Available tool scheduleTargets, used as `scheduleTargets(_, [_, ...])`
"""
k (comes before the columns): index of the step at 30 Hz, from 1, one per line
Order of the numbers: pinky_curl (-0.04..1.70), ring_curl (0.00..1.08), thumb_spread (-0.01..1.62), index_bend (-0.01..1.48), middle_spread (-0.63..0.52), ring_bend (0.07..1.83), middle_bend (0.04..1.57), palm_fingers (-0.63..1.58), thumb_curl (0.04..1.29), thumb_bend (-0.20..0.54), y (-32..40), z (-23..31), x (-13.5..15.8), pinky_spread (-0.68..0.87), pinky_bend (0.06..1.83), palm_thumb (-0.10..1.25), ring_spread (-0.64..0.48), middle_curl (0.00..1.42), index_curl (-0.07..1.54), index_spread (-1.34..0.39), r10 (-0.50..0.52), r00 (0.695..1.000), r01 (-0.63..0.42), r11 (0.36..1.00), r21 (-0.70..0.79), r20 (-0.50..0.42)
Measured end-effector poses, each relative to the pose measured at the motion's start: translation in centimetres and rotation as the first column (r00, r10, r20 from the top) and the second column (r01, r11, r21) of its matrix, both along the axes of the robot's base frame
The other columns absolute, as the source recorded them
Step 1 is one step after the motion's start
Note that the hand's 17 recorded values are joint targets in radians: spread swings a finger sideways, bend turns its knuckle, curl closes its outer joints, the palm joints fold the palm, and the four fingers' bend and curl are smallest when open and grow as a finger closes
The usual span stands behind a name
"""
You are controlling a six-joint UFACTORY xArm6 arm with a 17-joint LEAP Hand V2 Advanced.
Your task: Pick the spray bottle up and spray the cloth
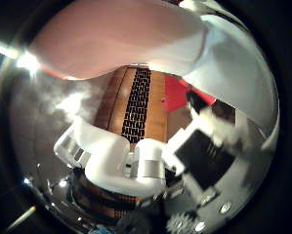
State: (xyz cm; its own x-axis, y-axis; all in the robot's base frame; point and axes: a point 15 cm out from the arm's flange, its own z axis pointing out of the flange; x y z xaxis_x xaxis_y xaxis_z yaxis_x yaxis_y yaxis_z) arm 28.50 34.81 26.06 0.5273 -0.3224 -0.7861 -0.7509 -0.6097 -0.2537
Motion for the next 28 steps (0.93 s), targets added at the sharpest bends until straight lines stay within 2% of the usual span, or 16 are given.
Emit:
scheduleTargets(2, [0.79, 0.44, 1.00, 0.37, -0.12, 0.99, 0.75, 0.02, 0.58, -0.033, -0.1, 0.3, 0.1, -0.11, 0.69, 0.78, -0.18, 0.47, 0.54, -0.43, -0.001, 1.000, 0.001, 1.000, -0.003, 0.013])
scheduleTargets(5, [0.68, 0.35, 1.03, 0.31, -0.03, 0.75, 0.60, -0.07, 0.52, -0.030, -0.1, 1.0, 0.1, 0.20, 0.57, 0.76, -0.01, 0.41, 0.48, -0.38, -0.005, 1.000, 0.005, 1.000, 0.001, 0.026])
scheduleTargets(8, [0.56, 0.29, 1.04, 0.24, 0.05, 0.56, 0.46, -0.04, 0.47, -0.029, -0.2, 2.2, 0.1, 0.37, 0.46, 0.73, 0.12, 0.36, 0.43, -0.32, -0.009, 0.999, 0.009, 1.000, 0.012, 0.051])
scheduleTargets(10, [0.51, 0.26, 1.04, 0.20, 0.09, 0.47, 0.38, -0.02, 0.45, -0.029, -0.2, 3.3, 0.1, 0.42, 0.43, 0.71, 0.16, 0.34, 0.41, -0.29, -0.012, 0.997, 0.010, 1.000, 0.023, 0.075])
scheduleTargets(16, [0.42, 0.24, 1.04, 0.16, 0.13, 0.37, 0.29, 0.03, 0.39, -0.028, -3.1, 3.4, -0.5, 0.45, 0.39, 0.68, 0.20, 0.32, 0.35, -0.25, -0.056, 0.994, 0.056, 0.998, -0.006, 0.090])
scheduleTargets(25, [0.37, 0.25, 1.04, 0.15, 0.14, 0.35, 0.26, 0.09, 0.36, -0.026, -8.5, 5.4, -0.1, 0.47, 0.39, 0.66, 0.22, 0.33, 0.30, -0.23, -0.138, 0.973, 0.149, 0.988, -0.047, 0.183])
scheduleTargets(28, [0.36, 0.25, 1.03, 0.16, 0.15, 0.34, 0.26, 0.11, 0.36, -0.025, -10.5, 4.6, -0.7, 0.48, 0.39, 0.66, 0.22, 0.34, 0.29, -0.22, -0.164, 0.970, 0.179, 0.981, -0.074, 0.178])
